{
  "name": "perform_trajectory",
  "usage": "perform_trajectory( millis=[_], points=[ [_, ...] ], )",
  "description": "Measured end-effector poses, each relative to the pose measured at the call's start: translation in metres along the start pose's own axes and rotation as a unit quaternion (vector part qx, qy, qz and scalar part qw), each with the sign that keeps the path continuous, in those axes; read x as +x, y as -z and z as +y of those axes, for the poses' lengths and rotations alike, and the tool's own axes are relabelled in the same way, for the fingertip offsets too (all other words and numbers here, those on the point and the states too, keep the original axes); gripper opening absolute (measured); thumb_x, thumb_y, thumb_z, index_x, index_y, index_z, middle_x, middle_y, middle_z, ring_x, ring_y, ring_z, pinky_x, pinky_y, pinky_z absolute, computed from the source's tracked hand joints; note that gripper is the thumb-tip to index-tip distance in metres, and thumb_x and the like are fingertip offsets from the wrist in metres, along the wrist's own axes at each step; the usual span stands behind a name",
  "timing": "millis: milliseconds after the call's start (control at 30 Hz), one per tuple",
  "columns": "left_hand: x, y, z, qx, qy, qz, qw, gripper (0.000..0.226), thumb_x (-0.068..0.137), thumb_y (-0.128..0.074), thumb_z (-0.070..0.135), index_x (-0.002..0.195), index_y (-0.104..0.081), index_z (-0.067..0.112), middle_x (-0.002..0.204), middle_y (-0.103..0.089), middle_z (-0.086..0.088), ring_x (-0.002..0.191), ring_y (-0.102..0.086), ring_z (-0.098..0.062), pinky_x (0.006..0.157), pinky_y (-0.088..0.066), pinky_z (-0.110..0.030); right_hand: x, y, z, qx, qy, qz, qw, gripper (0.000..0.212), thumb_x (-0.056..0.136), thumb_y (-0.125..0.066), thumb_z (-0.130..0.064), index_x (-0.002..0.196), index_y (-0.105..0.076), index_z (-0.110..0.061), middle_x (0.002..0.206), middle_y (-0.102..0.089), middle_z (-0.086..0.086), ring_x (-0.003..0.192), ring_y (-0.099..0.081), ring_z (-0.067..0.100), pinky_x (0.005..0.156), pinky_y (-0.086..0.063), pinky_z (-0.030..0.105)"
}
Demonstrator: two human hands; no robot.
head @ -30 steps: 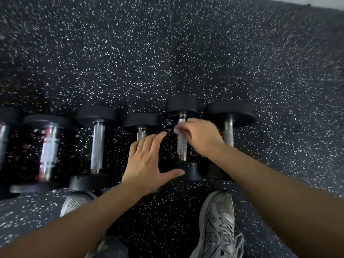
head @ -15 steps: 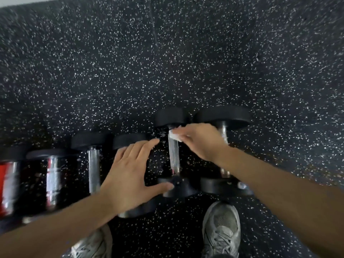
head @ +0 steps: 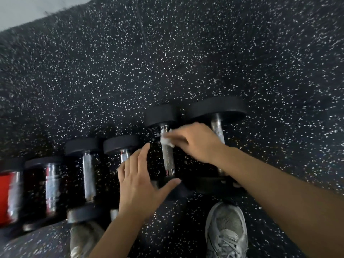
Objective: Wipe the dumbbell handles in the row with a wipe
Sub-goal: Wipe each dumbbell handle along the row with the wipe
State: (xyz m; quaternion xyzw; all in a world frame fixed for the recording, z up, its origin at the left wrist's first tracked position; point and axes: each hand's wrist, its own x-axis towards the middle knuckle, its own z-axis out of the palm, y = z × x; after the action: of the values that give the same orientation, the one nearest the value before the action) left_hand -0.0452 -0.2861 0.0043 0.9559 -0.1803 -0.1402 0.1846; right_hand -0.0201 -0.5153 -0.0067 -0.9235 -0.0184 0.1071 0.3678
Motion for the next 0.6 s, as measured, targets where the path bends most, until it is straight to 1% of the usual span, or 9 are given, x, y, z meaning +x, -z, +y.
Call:
perform_trajectory(
  millis=[33,67,100,233,333,400,467,567,600],
  points=[
    [0.001,-0.001,-0.003,0.012,-0.009,-0.005,1.000,0.117,0.072,-0.041,0.098,0.160,-0.024,0.023,0.155,-0.045,-0.002,0.144,-0.039,-0.024,0.122,-0.024,-0.052,0.005,0.000,-0.001,-0.004,-0.001,0.037,0.999,0.028,0.100,-0.058,-0.040,0.127,-0.067,-0.043,0.120,-0.075,-0.009,0.108,-0.071,0.017,0.089,-0.057,0.039],
    [0.001,-0.001,-0.006,0.018,-0.012,-0.011,1.000,0.117,0.072,-0.040,0.098,0.160,-0.025,0.023,0.155,-0.045,-0.002,0.144,-0.040,-0.025,0.122,-0.024,-0.053,0.010,-0.002,-0.002,-0.014,-0.002,0.048,0.999,0.028,0.101,-0.056,-0.042,0.126,-0.067,-0.042,0.119,-0.076,-0.007,0.107,-0.072,0.020,0.087,-0.057,0.040],
    [0.001,-0.002,-0.008,0.018,-0.012,-0.018,1.000,0.117,0.071,-0.039,0.099,0.160,-0.024,0.024,0.155,-0.045,-0.002,0.144,-0.040,-0.025,0.122,-0.024,-0.054,0.014,-0.005,-0.003,-0.027,-0.002,0.035,0.999,0.028,0.102,-0.054,-0.043,0.127,-0.068,-0.041,0.118,-0.076,-0.006,0.106,-0.071,0.021,0.086,-0.057,0.041],
    [0.003,-0.004,-0.013,0.013,-0.002,-0.028,1.000,0.119,0.069,-0.036,0.101,0.160,-0.023,0.025,0.157,-0.043,-0.001,0.145,-0.038,-0.024,0.123,-0.024,-0.054,0.014,-0.012,-0.004,-0.051,0.009,-0.055,0.997,0.032,0.103,-0.048,-0.046,0.127,-0.067,-0.039,0.115,-0.075,-0.004,0.104,-0.070,0.021,0.084,-0.057,0.041],
    [0.003,-0.005,-0.014,0.003,0.005,-0.021,1.000,0.121,0.068,-0.039,0.101,0.160,-0.025,0.024,0.156,-0.044,0.001,0.144,-0.038,-0.022,0.123,-0.025,-0.052,0.005,-0.012,-0.003,-0.023,0.008,-0.165,0.986,0.028,0.099,-0.059,-0.041,0.126,-0.067,-0.042,0.119,-0.075,-0.013,0.108,-0.070,0.009,0.093,-0.057,0.036],
    [0.003,-0.005,-0.013,-0.010,0.007,-0.021,1.000,0.120,0.067,-0.041,0.100,0.159,-0.026,0.025,0.155,-0.044,0.002,0.144,-0.038,-0.020,0.123,-0.025,-0.049,0.002,-0.012,-0.003,-0.008,0.007,-0.203,0.979,0.028,0.097,-0.063,-0.036,0.124,-0.068,-0.042,0.117,-0.075,-0.016,0.108,-0.070,0.005,0.095,-0.056,0.034],
    [0.003,-0.006,-0.012,-0.017,0.010,-0.025,0.999,0.119,0.066,-0.041,0.100,0.158,-0.025,0.027,0.155,-0.044,0.004,0.144,-0.038,-0.020,0.123,-0.024,-0.048,0.004,-0.010,-0.005,-0.009,0.005,-0.170,0.985,0.029,0.098,-0.062,-0.036,0.125,-0.067,-0.044,0.115,-0.076,-0.014,0.106,-0.070,0.007,0.093,-0.056,0.035],
    [0.002,-0.005,-0.010,-0.020,0.011,-0.026,0.999,0.118,0.066,-0.042,0.100,0.157,-0.026,0.027,0.154,-0.045,0.005,0.143,-0.040,-0.019,0.122,-0.024,-0.045,0.011,-0.010,-0.009,-0.029,0.011,-0.054,0.998,0.029,0.101,-0.055,-0.039,0.128,-0.065,-0.044,0.117,-0.075,-0.010,0.107,-0.069,0.015,0.089,-0.056,0.040],
    [0.002,-0.005,-0.010,-0.019,0.011,-0.025,0.999,0.118,0.066,-0.042,0.100,0.157,-0.027,0.027,0.153,-0.045,0.004,0.142,-0.040,-0.019,0.122,-0.024,-0.044,0.013,-0.010,-0.010,-0.040,0.013,-0.035,0.999,0.029,0.102,-0.053,-0.038,0.129,-0.065,-0.042,0.117,-0.075,-0.009,0.108,-0.068,0.017,0.088,-0.055,0.041]
  ],
)
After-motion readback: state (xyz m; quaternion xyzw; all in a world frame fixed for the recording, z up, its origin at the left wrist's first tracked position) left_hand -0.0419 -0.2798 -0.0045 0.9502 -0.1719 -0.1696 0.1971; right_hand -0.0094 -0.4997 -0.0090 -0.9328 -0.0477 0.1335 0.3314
